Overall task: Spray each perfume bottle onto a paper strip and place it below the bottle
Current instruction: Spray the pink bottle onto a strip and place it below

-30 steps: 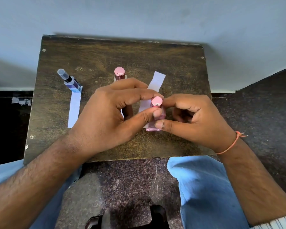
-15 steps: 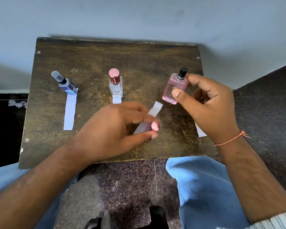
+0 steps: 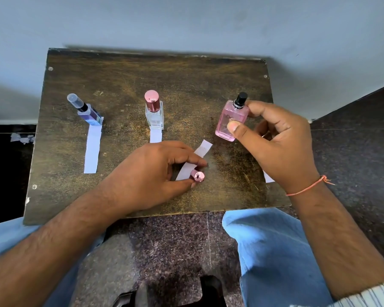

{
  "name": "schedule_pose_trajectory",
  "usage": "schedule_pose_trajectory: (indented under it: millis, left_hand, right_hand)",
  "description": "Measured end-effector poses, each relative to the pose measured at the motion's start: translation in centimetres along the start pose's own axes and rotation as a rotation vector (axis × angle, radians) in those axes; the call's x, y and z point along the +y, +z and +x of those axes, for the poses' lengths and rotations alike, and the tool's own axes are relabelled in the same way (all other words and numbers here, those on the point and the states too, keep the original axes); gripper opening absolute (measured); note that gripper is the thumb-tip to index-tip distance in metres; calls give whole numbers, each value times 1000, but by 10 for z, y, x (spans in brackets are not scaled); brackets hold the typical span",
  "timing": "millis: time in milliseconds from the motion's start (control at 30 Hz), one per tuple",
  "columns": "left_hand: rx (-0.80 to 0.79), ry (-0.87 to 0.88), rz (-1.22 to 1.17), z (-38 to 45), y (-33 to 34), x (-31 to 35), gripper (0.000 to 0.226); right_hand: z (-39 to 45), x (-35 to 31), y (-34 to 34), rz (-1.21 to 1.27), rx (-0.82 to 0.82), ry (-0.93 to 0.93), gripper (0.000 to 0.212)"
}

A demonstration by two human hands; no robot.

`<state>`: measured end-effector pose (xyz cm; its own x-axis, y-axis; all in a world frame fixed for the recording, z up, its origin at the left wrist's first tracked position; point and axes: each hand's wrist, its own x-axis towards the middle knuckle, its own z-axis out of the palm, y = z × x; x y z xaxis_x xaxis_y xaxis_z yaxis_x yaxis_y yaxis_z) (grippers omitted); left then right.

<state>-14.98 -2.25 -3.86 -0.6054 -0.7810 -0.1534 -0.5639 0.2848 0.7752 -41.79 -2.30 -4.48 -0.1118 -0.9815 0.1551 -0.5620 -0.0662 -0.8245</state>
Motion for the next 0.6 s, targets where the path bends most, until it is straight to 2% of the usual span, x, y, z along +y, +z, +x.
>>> schedule_pose_trajectory:
  millis: [200, 600]
  left_hand:
    - [-55, -45, -6, 1, -4, -4, 51]
    - [85, -46, 27, 1, -6, -2, 26]
  right_hand:
    - [0, -6, 0, 21, -21, 5, 30]
    - [-2, -8, -1, 32, -37, 19, 31]
